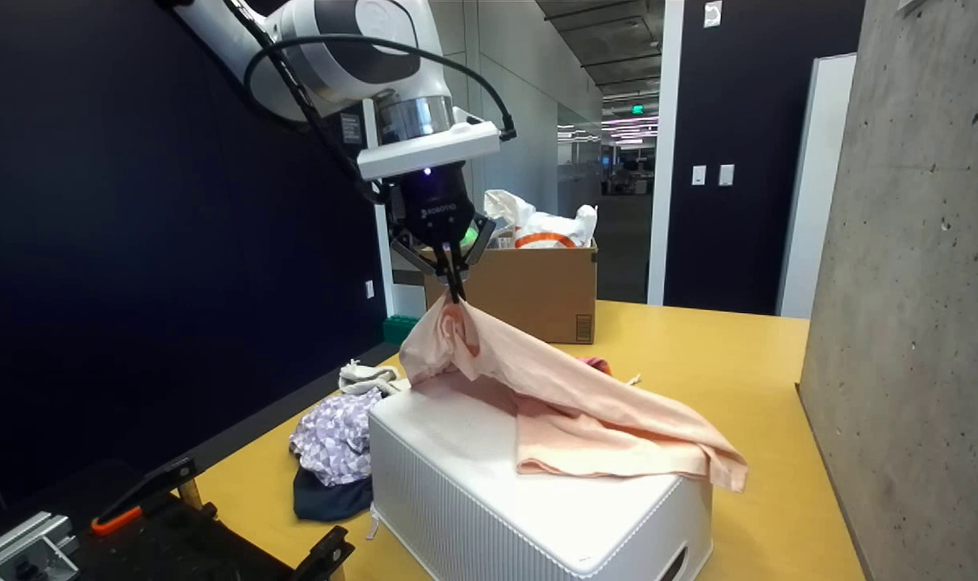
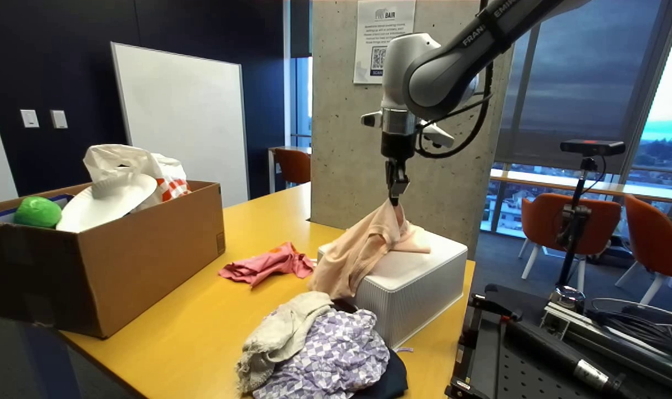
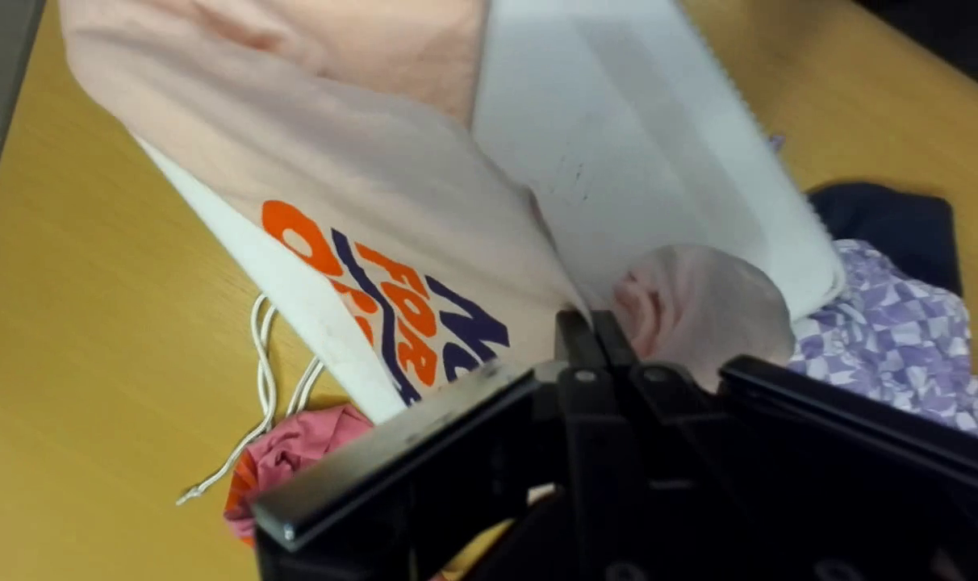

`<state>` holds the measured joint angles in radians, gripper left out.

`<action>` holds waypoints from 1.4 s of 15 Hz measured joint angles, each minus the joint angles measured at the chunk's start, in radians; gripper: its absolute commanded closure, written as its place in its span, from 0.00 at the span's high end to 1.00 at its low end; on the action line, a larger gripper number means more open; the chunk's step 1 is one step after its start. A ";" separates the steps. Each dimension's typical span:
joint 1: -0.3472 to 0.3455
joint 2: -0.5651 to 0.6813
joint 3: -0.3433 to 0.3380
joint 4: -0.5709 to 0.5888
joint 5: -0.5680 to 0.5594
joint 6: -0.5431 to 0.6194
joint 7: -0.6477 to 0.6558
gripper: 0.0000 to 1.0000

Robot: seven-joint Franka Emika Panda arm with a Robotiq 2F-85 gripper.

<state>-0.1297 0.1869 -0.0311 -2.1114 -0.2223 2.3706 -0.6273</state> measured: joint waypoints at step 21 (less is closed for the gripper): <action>-0.129 0.474 0.003 0.538 0.347 -0.810 -0.324 0.35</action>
<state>-0.2586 0.6605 -0.0280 -1.5738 0.1247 1.5607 -0.9511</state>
